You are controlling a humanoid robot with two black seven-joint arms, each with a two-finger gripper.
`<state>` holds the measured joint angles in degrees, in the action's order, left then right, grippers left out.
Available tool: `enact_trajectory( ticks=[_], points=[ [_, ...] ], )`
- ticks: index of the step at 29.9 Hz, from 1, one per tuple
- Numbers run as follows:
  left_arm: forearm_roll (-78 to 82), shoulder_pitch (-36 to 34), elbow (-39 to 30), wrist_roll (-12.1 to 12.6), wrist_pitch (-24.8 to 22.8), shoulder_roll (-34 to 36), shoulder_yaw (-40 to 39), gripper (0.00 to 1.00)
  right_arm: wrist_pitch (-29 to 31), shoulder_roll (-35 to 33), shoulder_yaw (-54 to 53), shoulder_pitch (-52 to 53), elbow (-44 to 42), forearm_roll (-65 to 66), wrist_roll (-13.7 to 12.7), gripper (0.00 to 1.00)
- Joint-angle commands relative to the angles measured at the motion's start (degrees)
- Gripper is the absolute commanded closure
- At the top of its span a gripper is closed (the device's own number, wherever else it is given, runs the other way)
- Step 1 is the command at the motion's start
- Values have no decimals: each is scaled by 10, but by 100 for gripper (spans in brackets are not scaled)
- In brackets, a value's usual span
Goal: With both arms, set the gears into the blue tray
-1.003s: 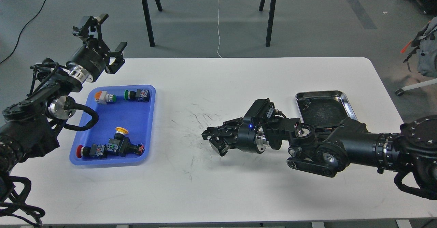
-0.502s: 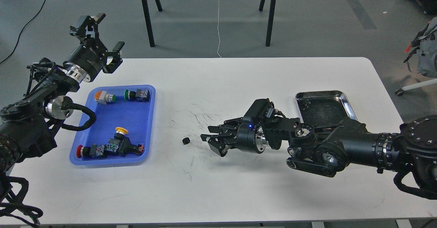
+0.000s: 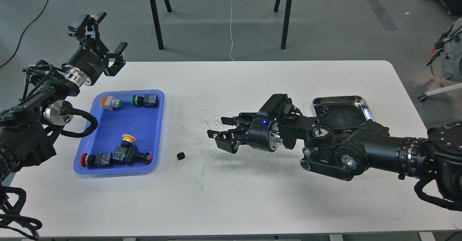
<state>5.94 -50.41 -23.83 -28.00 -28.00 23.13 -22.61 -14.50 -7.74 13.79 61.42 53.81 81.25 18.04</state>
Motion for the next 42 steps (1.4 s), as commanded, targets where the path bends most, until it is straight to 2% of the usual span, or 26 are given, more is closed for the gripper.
enact_trajectory(
  ticks=[1, 16, 26, 35, 42],
  points=[
    [5, 3, -2, 0, 0, -5, 1, 0, 2, -12, -17, -1, 1, -30, -4, 23],
    [150, 11, -73, 0, 0, 17, 37, 0, 10, -102, -82, -1, 0, -246, -6, 18],
    [253, 20, -257, 0, 0, 113, 58, 0, 9, -167, -108, -18, 2, -376, -6, 16],
    [389, 44, -371, 0, 0, 184, 87, 0, 10, -201, -163, -59, 1, -394, -7, 16],
    [466, 43, -423, 0, 0, 225, 85, 0, 8, -216, -203, -87, 0, -404, -7, 16]
  ],
)
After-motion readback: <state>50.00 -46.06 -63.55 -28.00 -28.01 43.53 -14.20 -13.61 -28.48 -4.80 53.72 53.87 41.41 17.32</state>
